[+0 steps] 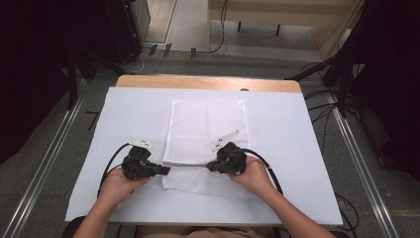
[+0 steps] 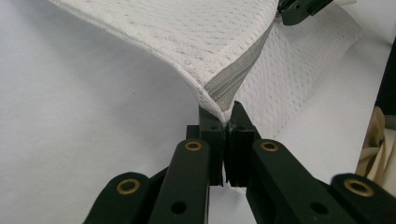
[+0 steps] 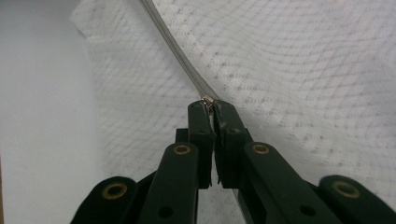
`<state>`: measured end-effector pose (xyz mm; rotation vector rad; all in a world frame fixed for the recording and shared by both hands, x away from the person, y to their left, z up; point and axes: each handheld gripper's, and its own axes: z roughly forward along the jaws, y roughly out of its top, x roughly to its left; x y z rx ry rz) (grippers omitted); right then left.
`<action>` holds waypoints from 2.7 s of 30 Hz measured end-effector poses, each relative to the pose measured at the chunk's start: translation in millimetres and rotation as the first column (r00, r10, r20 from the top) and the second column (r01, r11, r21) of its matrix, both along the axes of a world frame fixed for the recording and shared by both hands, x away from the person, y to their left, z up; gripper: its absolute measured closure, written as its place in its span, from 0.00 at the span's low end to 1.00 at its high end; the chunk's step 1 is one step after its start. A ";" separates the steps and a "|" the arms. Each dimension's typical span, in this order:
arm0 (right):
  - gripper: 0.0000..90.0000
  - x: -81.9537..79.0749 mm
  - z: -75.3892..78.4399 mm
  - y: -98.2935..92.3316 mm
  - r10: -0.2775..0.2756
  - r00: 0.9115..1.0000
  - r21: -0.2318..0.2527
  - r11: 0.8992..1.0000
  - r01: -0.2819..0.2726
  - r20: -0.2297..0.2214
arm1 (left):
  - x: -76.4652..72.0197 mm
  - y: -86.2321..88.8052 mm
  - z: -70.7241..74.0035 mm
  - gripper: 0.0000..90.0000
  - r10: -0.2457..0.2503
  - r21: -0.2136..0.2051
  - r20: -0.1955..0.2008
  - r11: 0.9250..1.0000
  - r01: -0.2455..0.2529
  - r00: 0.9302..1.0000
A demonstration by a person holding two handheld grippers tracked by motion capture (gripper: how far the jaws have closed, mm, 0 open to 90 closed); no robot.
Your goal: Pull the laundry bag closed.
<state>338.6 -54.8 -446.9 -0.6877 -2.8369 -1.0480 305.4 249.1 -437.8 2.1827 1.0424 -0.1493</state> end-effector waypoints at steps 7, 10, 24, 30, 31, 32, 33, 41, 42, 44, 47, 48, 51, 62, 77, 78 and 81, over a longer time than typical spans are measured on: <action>0.98 -1.5 1.8 -4.8 -0.009 1.000 0.012 1.000 0.009 -0.012 | 0.0 0.8 0.2 0.98 -0.003 -0.004 0.001 1.000 0.003 1.000; 0.98 -1.8 1.7 -6.6 -0.009 1.000 0.006 1.000 0.009 -0.005 | -0.1 0.9 0.4 0.98 -0.002 -0.003 0.002 1.000 0.002 1.000; 0.98 1.3 4.3 -26.5 -0.045 0.999 0.016 0.999 0.045 -0.011 | -0.4 4.7 2.0 0.98 0.010 -0.003 0.013 1.000 -0.010 1.000; 0.98 -0.4 4.3 -30.2 -0.041 0.999 0.010 0.999 0.041 -0.010 | -1.0 3.2 1.4 0.98 0.004 -0.001 0.013 1.000 -0.004 1.000; 0.98 -0.8 3.5 -30.8 -0.037 0.999 0.004 0.999 0.037 -0.011 | -1.0 3.6 1.4 0.98 0.006 0.001 0.014 1.000 -0.006 1.000; 0.98 -0.9 2.8 -32.0 -0.041 0.999 0.000 0.999 0.041 -0.015 | -0.8 4.1 1.3 0.98 0.006 -0.003 0.014 1.000 -0.006 1.000; 0.98 -0.9 2.2 -33.4 -0.043 0.999 -0.003 0.999 0.043 -0.017 | -0.9 4.4 1.4 0.98 0.008 -0.001 0.014 1.000 -0.008 1.000; 0.98 -0.3 0.5 -47.8 -0.070 0.997 -0.013 0.997 0.070 -0.025 | -0.5 4.8 1.5 0.98 0.008 0.002 0.013 1.000 -0.008 1.000; 0.98 -0.3 0.5 -49.4 -0.073 0.997 -0.014 0.997 0.072 -0.029 | -0.4 5.0 1.6 0.98 0.008 0.001 0.012 1.000 -0.008 1.000; 0.98 -0.3 0.3 -52.3 -0.077 0.997 -0.013 0.997 0.077 -0.030 | -0.2 5.5 1.8 0.98 0.009 0.000 0.011 1.000 -0.009 1.000; 0.98 -0.5 -0.4 -56.7 -0.084 0.996 -0.023 0.996 0.084 -0.030 | -0.2 6.1 1.6 0.98 0.013 -0.004 0.011 1.000 -0.013 1.000; 0.98 -0.5 -0.7 -58.5 -0.089 0.996 -0.024 0.996 0.089 -0.031 | -0.2 6.5 1.7 0.98 0.016 -0.004 0.011 1.000 -0.016 1.000; 0.98 -0.1 -1.4 -64.1 -0.101 0.994 -0.025 0.995 0.100 -0.033 | -0.2 7.0 1.9 0.98 0.018 -0.006 0.009 1.000 -0.018 1.000; 0.98 0.3 -3.7 -80.6 -0.131 0.990 -0.041 0.991 0.129 -0.044 | 0.3 9.5 1.8 0.98 0.022 -0.009 0.006 1.000 -0.022 1.000; 0.98 -0.2 -4.6 -97.6 -0.155 0.987 -0.052 0.987 0.153 -0.049 | 0.7 9.2 1.5 0.99 0.019 -0.004 -0.006 1.000 -0.019 1.000; 0.98 0.2 -4.7 -98.4 -0.155 0.987 -0.050 0.987 0.153 -0.051 | 0.8 9.2 1.4 0.99 0.019 -0.003 -0.007 1.000 -0.019 1.000; 0.98 0.3 -4.3 -98.7 -0.157 0.986 -0.049 0.987 0.154 -0.050 | 1.0 9.0 0.4 0.99 0.018 -0.009 -0.017 1.000 -0.018 1.000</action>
